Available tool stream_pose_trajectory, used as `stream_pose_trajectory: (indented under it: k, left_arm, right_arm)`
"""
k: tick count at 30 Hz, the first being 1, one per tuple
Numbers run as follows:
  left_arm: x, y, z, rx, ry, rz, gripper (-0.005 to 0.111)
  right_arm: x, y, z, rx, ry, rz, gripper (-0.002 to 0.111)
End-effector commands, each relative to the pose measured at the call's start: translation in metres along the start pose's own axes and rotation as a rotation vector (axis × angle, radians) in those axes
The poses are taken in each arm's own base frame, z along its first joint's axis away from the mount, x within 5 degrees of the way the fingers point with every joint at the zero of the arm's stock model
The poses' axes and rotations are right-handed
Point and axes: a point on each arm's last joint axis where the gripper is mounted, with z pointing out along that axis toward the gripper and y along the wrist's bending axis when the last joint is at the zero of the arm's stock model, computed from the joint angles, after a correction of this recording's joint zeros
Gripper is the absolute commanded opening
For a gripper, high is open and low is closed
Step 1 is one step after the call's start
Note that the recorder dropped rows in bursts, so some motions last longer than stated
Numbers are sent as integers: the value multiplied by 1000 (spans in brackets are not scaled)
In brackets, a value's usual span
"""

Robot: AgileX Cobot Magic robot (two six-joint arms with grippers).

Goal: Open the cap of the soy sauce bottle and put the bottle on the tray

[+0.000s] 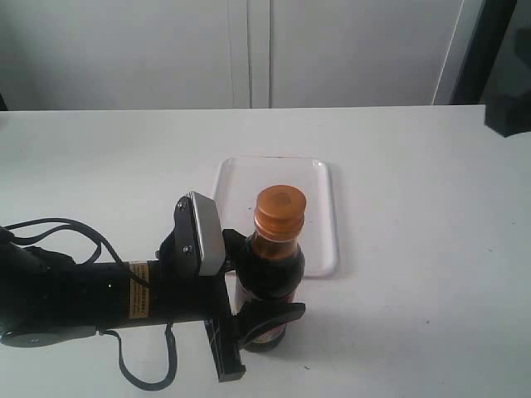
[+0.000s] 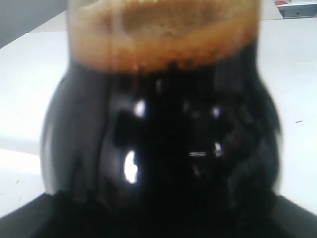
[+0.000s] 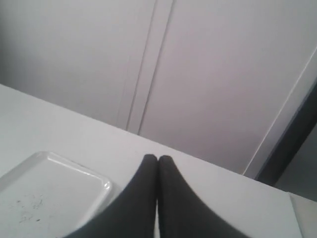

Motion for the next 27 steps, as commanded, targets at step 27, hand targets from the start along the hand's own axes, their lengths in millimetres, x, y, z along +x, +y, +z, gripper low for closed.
stream_pose_trajectory:
  k: [27]
  left_arm:
    - [-2,1,0,-5,-5,20,0]
  right_arm:
    - [69,62,2,-302,214,-84,0]
